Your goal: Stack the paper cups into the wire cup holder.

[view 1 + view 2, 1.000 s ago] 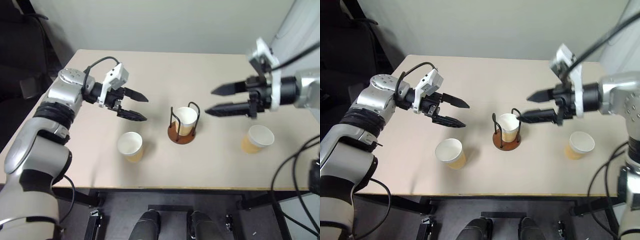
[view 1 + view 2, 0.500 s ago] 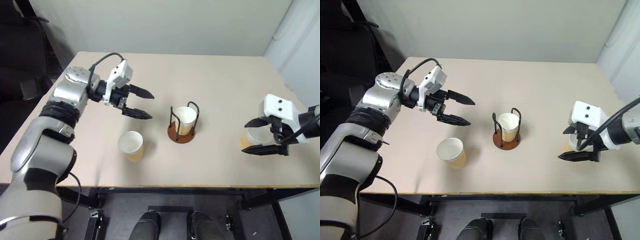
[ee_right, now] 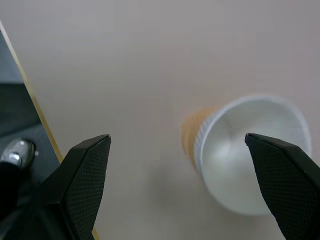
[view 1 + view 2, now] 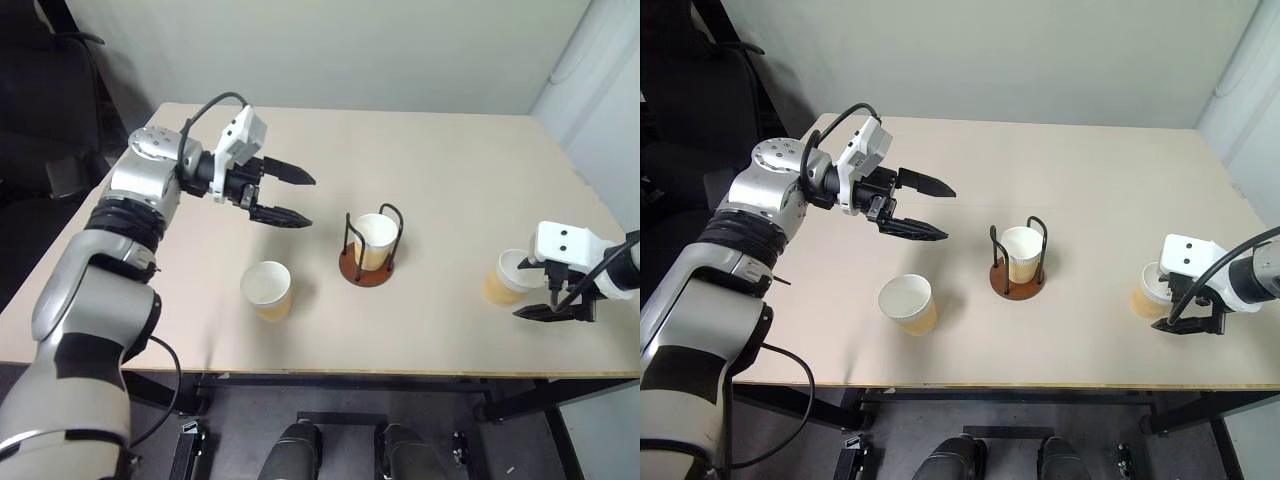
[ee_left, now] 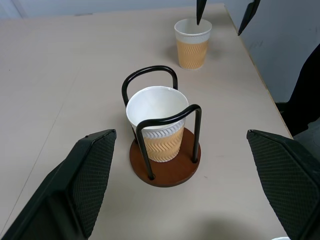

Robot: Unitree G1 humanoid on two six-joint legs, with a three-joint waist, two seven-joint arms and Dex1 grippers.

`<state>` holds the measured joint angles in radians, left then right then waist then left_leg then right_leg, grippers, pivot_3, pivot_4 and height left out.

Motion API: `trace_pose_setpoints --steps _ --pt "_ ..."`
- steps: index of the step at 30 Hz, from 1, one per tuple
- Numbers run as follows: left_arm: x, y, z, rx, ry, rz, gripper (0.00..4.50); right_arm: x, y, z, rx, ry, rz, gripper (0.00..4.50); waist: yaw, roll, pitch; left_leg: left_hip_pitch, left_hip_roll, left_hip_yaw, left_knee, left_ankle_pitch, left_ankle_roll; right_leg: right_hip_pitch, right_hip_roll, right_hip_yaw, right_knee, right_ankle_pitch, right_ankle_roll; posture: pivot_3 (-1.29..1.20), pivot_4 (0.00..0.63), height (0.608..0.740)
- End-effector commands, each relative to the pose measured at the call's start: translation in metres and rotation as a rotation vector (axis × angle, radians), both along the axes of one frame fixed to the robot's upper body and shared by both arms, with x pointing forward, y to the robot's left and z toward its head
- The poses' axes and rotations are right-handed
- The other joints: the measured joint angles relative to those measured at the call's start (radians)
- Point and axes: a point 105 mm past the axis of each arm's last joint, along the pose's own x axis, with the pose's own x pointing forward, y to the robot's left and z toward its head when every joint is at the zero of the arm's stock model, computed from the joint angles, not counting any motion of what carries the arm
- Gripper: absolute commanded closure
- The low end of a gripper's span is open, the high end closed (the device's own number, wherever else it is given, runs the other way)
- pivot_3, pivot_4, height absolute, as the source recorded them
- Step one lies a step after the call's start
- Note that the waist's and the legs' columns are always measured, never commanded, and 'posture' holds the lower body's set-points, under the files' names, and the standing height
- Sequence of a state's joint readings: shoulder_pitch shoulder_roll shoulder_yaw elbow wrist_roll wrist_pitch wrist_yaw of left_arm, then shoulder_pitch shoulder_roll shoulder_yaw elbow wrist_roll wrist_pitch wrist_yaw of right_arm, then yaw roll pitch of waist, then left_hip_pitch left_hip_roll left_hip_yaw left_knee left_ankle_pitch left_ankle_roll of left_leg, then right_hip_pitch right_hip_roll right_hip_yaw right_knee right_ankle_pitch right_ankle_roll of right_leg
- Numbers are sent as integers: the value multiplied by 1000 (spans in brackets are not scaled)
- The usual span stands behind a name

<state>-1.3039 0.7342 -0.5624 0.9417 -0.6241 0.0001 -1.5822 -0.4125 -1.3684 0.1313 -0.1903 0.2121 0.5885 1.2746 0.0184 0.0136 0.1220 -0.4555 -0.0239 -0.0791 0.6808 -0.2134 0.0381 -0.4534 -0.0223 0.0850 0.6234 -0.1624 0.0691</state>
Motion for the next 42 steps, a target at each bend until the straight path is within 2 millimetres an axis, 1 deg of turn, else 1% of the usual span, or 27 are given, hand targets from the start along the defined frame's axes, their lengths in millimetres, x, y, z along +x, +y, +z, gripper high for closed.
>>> trace_pose_setpoints --steps 1,4,9,10,12,13,17,18,22,28,31,37,39,42 --pt "-4 1 14 -9 -40 -31 0 7 -7 -1 -51 -23 16 123 0 0 0 0 0 0 0 0 0 0 1 0 -1 1 2 0 150 740" --pt "-5 2 13 -7 -36 -31 0 11 -10 -9 -93 -27 46 123 -1 0 0 0 0 0 0 0 0 1 1 -1 -3 3 3 0 150 740" --pt "-6 3 11 5 -39 -36 0 19 -6 -17 -121 -33 82 123 -3 0 0 0 1 0 -1 0 1 2 1 -1 -6 5 4 0 150 740" --pt "-6 3 11 9 -40 -36 0 21 -6 -17 -124 -36 85 290 -3 0 0 0 1 0 -1 0 1 2 1 -1 -7 5 3 0 150 740" --pt "-6 4 9 19 -40 -35 0 24 -6 -18 -137 -38 95 718 -3 0 0 -1 1 0 -1 -1 1 3 1 -1 -10 6 3 0 150 740" --pt "-7 5 8 27 -40 -35 0 25 -6 -17 -140 -38 97 1017 -3 0 0 -1 1 0 -1 -1 2 3 1 -1 -10 6 2 0 150 740" --pt "-6 8 4 52 -44 -29 0 26 -6 -13 -139 -31 99 2541 -1 0 0 -1 1 0 -1 -2 3 3 0 -1 -12 6 2 0 150 740" --pt "-6 9 4 53 -44 -27 0 26 -6 -11 -138 -31 98 2860 -1 0 0 -1 1 0 -1 -2 4 3 1 -1 -13 6 2 0 150 740" --pt "-6 10 3 61 -45 -23 0 25 -5 -4 -131 -33 94 4427 0 0 0 -2 1 0 -1 -2 4 3 0 -1 -13 6 1 0 150 740" --pt "-4 10 2 69 -46 -19 0 20 -3 8 -134 -35 115 4468 0 0 0 -2 1 0 -1 -2 3 3 1 -1 -13 5 -1 0 150 740" --pt "-3 10 0 75 -45 -15 0 19 2 20 -122 -57 125 4468 -1 0 0 -2 1 0 -1 -3 3 3 1 -1 -13 5 -1 0 150 740" --pt "-3 13 -3 92 -24 -3 0 26 43 69 5 -192 169 4468 -5 1 0 -2 1 0 -1 -2 3 2 1 0 -12 4 -4 0 150 740" --pt "-3 13 -4 95 -21 -1 0 29 56 79 29 -216 189 4468 -6 1 0 -1 1 0 -1 -2 3 2 1 0 -12 4 -4 0 150 740" --pt "-2 12 -4 100 -24 -4 0 29 71 88 59 -229 228 4468 -7 1 0 -2 1 0 -1 -3 3 2 2 -1 -13 3 -5 0 150 740"
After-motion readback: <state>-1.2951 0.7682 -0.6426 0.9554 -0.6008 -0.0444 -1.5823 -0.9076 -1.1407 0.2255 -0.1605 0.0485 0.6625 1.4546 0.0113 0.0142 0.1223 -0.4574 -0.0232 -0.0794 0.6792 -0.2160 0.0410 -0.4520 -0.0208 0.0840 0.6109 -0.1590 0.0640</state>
